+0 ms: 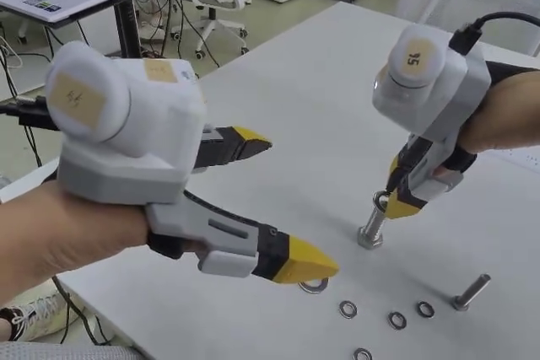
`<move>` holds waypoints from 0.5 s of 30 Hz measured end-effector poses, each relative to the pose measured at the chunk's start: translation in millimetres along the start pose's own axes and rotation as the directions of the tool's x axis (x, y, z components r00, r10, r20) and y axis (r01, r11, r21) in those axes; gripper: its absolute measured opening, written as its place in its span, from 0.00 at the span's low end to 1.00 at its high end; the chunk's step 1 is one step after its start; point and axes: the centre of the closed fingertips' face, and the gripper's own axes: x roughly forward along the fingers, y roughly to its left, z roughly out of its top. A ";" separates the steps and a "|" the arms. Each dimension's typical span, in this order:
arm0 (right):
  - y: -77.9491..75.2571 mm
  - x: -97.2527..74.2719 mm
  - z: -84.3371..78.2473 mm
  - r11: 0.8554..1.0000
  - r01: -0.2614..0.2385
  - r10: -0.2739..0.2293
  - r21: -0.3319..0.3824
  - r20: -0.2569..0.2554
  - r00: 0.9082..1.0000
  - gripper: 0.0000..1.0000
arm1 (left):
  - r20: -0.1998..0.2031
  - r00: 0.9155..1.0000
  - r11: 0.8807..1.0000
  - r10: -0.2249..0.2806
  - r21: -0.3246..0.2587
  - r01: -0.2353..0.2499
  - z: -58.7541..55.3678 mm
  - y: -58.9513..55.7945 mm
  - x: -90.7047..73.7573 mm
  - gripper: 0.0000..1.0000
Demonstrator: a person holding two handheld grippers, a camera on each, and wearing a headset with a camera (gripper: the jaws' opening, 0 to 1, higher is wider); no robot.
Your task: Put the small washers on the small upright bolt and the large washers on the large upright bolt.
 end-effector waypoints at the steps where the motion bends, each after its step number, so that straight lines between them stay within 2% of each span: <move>1: 0.1 0.3 -0.2 1.000 -0.002 0.002 0.001 -0.002 1.000 0.24 | 0.002 1.000 1.000 0.000 0.001 0.000 0.1 0.0 0.4 0.90; 15: -2.1 12.3 0.6 1.000 -0.025 0.025 0.002 -0.012 1.000 0.24 | -0.007 1.000 1.000 -0.005 0.003 0.005 -1.4 -1.0 1.7 0.90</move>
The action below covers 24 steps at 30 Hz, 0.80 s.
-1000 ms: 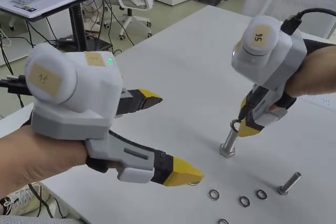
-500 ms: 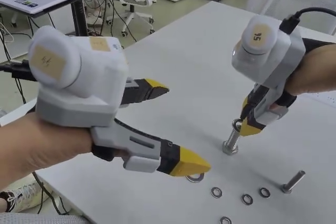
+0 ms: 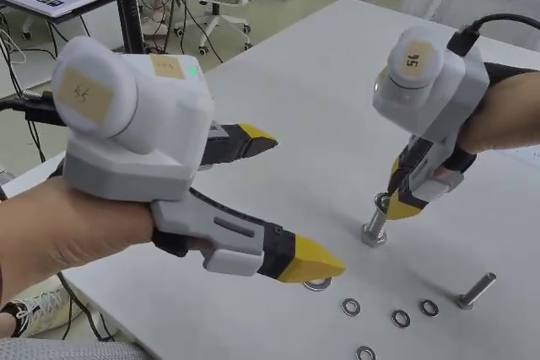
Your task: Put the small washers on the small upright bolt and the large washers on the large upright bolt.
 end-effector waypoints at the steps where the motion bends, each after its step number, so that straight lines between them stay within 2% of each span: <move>1: -0.6 1.5 0.2 1.000 -0.001 0.001 0.001 -0.001 1.000 0.24 | 0.000 1.000 1.000 0.000 0.001 0.000 -0.1 0.1 0.0 0.90; 16: 3.9 18.0 -1.3 1.000 -0.020 0.020 -0.002 -0.034 0.999 0.24 | -0.002 1.000 1.000 -0.004 -0.001 0.004 -1.0 -1.3 0.2 0.90; 24: 1.6 33.6 -5.1 1.000 -0.020 0.021 0.008 -0.043 0.999 0.24 | -0.005 1.000 1.000 -0.004 -0.003 0.004 -1.8 -1.9 -0.3 0.90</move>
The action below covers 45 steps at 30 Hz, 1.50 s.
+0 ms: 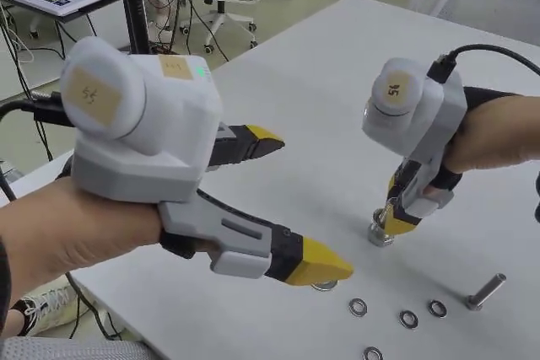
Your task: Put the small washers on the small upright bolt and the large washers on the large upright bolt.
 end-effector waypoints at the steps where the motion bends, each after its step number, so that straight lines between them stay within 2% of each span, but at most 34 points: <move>1: -0.2 1.4 -0.3 1.000 0.001 -0.001 0.001 0.000 1.000 0.24 | -0.001 1.000 1.000 0.000 0.000 0.000 -0.2 -0.1 0.1 0.90; 8: -3.3 11.8 -1.8 1.000 -0.005 0.005 0.011 0.003 1.000 0.24 | -0.005 1.000 1.000 -0.003 0.000 0.003 -0.8 -1.2 1.1 0.90; 18: -1.0 12.4 -2.4 1.000 -0.005 0.005 0.016 0.008 1.000 0.24 | -0.005 1.000 1.000 -0.005 -0.003 0.005 -1.1 -0.8 1.5 0.90; 22: -4.7 13.0 -2.1 1.000 -0.004 0.004 0.017 0.011 1.000 0.24 | -0.005 1.000 1.000 -0.006 -0.004 0.006 -1.6 -0.6 2.1 0.90; 37: 4.5 9.0 -4.5 1.000 -0.015 0.015 0.025 0.021 1.000 0.26 | -0.005 1.000 1.000 -0.008 -0.004 0.008 -1.8 -1.8 4.0 0.89; 45: 1.7 2.5 -10.1 0.999 -0.002 0.001 0.035 0.028 1.000 0.31 | -0.003 1.000 1.000 -0.011 -0.004 0.011 -1.4 -2.6 4.4 0.89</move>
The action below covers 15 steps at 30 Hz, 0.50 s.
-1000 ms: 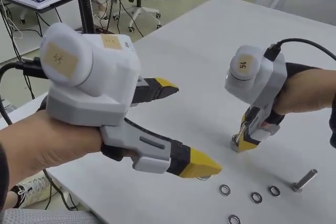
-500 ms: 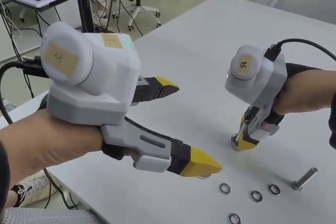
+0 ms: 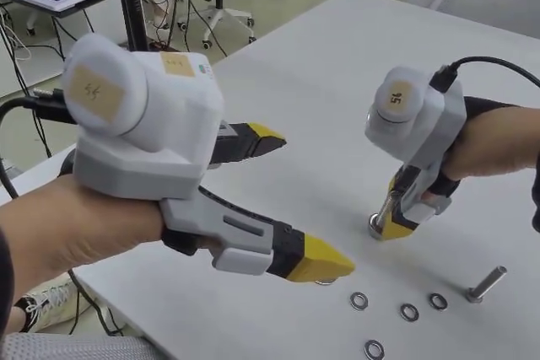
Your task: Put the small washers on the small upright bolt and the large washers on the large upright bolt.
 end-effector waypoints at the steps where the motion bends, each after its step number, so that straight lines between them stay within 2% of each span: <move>1: -0.8 -1.0 -0.3 1.000 0.005 -0.005 0.001 0.003 1.000 0.32 | 0.000 1.000 1.000 0.000 0.002 0.000 0.0 0.0 0.0 0.89; 15: -4.1 -16.1 -10.7 0.999 0.037 -0.037 0.028 0.008 0.999 0.36 | -0.006 1.000 1.000 -0.009 0.002 0.009 -2.2 -1.5 -2.1 0.89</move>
